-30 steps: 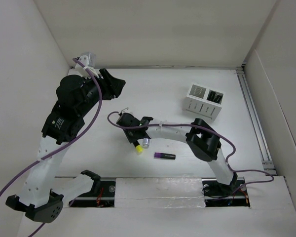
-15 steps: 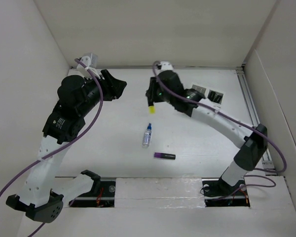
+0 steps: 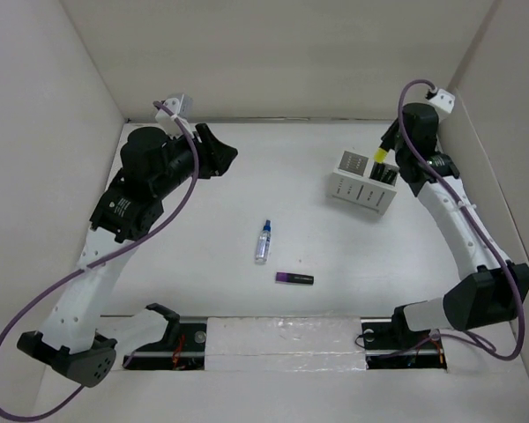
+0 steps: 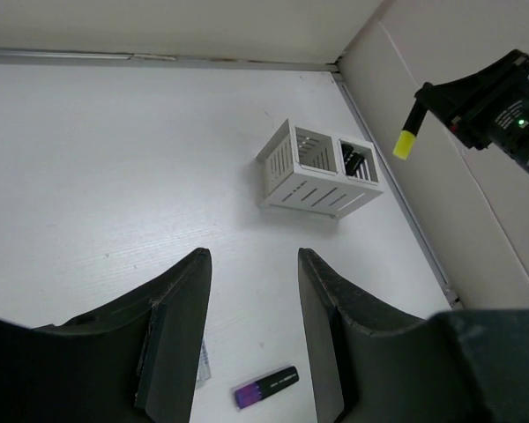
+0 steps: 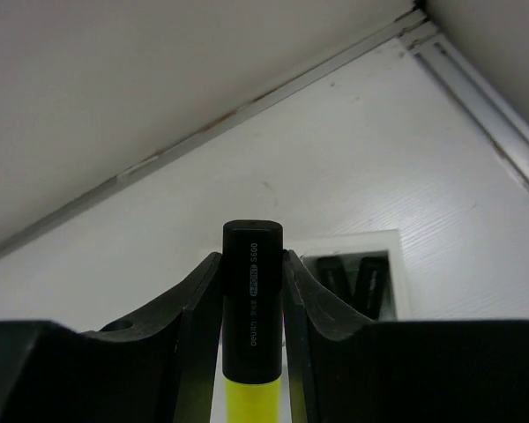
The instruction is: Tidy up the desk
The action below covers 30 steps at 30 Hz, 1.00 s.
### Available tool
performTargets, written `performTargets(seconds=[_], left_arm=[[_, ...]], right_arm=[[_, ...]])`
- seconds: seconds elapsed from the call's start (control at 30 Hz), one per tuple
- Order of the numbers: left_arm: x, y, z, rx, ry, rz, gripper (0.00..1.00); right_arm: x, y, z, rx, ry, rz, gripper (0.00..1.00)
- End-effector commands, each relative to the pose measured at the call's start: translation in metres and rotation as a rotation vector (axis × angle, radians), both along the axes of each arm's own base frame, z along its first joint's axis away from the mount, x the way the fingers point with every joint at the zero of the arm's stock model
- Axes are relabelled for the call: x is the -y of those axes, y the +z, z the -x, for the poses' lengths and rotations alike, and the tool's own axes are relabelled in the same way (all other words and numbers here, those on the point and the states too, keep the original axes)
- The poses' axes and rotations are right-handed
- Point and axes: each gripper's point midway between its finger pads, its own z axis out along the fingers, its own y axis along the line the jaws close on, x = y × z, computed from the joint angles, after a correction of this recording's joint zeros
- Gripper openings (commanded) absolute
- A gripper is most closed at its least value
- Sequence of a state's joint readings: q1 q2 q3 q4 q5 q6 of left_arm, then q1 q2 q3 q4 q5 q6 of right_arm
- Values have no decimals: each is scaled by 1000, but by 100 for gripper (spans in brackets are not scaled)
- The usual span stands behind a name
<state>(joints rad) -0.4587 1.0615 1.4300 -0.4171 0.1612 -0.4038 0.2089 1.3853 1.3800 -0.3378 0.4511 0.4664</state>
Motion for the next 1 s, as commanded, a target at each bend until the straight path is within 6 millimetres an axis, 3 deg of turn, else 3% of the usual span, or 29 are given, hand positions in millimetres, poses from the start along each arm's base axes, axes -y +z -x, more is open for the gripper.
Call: performTargets(seconds=[0.0, 0.1, 0.33, 0.67, 0.97], left_arm=[[8, 4, -4, 29, -33, -1, 40], [9, 1, -8, 22, -29, -8, 40], [11, -16, -19, -18, -13, -28, 39], [16, -40, -27, -82, -9, -33, 39], [15, -43, -33, -96, -11, -36, 39]], right_arm=[[47, 15, -9, 83, -150, 29, 12], [84, -6, -15, 33, -247, 50, 12], [108, -45, -40, -60, -299, 100, 12], [95, -79, -60, -124, -260, 137, 12], [83, -103, -60, -160, -251, 156, 14]])
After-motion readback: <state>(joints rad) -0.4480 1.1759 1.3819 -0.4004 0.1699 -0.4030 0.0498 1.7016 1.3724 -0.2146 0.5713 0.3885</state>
